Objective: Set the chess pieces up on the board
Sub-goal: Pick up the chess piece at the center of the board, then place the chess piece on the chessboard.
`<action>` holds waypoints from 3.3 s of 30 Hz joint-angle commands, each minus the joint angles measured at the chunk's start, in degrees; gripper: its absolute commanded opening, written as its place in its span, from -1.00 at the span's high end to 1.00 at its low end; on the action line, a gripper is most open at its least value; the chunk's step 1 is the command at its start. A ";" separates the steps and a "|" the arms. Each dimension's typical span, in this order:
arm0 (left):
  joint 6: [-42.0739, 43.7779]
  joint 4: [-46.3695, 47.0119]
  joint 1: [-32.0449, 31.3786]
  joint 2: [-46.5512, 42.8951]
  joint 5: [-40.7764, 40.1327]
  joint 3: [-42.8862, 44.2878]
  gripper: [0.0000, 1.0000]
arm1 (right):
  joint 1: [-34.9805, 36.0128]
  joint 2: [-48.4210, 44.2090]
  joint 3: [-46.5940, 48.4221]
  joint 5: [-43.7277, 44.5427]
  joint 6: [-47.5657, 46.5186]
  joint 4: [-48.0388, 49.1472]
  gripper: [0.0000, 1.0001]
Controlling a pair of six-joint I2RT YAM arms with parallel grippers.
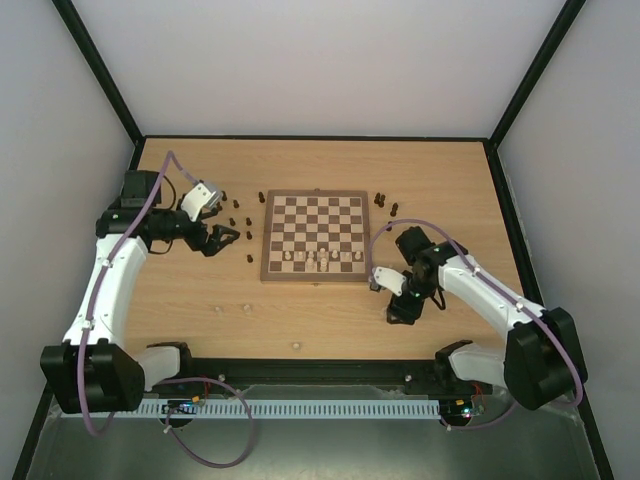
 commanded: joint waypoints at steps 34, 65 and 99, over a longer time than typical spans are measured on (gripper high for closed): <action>-2.79 1.72 -4.82 0.26 -2.56 0.42 -0.98 | 3.23 8.82 -1.73 1.53 2.85 9.21 0.15; -4.23 2.09 -7.75 -0.79 -4.86 -1.01 -0.98 | 3.52 17.61 18.47 2.23 4.16 5.77 0.85; -5.73 2.77 -9.13 -2.27 -6.23 -1.76 -0.98 | 12.23 30.40 30.27 10.61 11.72 7.67 0.85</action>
